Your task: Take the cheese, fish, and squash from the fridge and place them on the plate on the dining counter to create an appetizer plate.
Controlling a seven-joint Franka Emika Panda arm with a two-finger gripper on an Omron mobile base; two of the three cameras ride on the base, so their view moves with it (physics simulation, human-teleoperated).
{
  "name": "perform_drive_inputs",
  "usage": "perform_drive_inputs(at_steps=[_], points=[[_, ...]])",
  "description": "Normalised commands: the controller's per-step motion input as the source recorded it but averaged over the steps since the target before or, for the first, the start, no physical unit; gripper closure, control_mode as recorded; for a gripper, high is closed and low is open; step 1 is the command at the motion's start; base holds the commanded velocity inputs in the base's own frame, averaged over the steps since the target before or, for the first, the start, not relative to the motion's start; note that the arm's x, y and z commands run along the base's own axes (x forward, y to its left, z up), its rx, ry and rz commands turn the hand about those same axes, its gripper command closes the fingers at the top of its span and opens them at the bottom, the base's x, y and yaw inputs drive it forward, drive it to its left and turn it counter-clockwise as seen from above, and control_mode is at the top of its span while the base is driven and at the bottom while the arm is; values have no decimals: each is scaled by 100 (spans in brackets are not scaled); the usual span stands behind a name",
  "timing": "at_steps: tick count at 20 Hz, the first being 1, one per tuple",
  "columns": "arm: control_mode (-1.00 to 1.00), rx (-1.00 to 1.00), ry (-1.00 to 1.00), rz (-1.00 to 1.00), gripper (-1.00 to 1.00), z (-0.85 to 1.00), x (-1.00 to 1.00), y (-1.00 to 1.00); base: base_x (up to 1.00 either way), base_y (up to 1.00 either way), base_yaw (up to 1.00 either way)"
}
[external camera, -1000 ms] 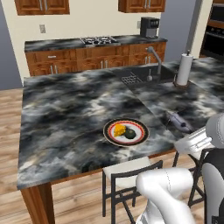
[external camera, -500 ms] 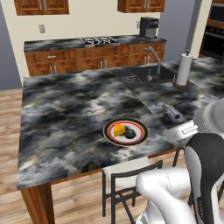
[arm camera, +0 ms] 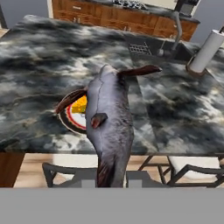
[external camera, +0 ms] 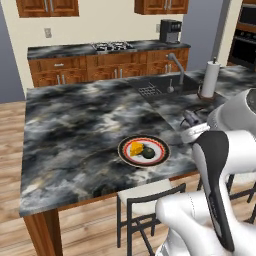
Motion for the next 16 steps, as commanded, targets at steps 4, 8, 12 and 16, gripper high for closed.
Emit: perform_drive_inputs(at_steps=[4, 8, 12, 16], points=[[-100, 13, 5, 3, 100, -25, 31, -19, 0, 0, 0], [-100, 14, 20, 13, 100, -23, 42, 0, 0, 0, 0], [-100, 8, 33, 16, 100, -16, 55, 0, 0, 0, 0], [-100, 1, 27, 14, 100, -26, 51, 0, 0, 0, 0]])
